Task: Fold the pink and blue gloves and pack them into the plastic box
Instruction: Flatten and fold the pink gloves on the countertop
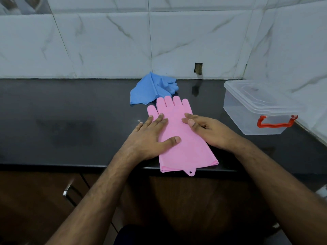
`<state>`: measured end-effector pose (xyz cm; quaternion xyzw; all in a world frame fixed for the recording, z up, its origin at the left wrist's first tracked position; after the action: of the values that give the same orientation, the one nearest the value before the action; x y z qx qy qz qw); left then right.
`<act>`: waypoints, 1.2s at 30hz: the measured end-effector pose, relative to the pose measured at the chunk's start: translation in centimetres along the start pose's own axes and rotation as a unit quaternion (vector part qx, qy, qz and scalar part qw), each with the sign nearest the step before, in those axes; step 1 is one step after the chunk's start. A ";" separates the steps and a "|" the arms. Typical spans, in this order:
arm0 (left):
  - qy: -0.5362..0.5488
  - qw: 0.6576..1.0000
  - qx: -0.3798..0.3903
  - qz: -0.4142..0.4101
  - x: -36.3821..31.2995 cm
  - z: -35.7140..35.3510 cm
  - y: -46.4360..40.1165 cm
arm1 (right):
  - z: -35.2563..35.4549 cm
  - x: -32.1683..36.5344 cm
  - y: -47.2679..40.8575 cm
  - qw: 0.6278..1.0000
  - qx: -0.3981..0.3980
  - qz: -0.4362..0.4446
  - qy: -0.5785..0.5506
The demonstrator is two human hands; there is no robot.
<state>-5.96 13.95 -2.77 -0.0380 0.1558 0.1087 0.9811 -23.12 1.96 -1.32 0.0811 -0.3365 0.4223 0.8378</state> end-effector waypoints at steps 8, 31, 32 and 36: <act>0.028 0.999 -0.018 -0.021 -0.4 0.7 0.6 | 0.4 0.6 0.5 0.999 -0.047 0.008 0.005; 0.093 0.973 -0.158 -0.138 -2.3 0.1 9.7 | 2.0 1.5 9.4 0.989 0.002 0.112 -0.094; 0.110 0.964 -0.195 -0.145 -2.2 0.1 10.0 | 2.0 1.5 9.4 0.989 -0.001 0.112 -0.099; 0.153 0.940 -0.259 -0.161 -2.0 -0.3 10.6 | 2.3 1.3 9.5 0.988 -0.015 0.098 -0.120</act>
<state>-10.28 23.80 -2.83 -0.3312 0.2625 -0.0216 0.9061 -30.91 7.83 -0.18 0.0847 -0.4472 0.4844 0.7471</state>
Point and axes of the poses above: each hand's wrist, its own y-axis away from the middle knuckle, its own z-axis out of the back of the hand, x = y × z, the point moved 5 cm from there along -y, towards the middle knuckle, and after that the axes turned 2 degrees about -x, right-handed, at the moved point
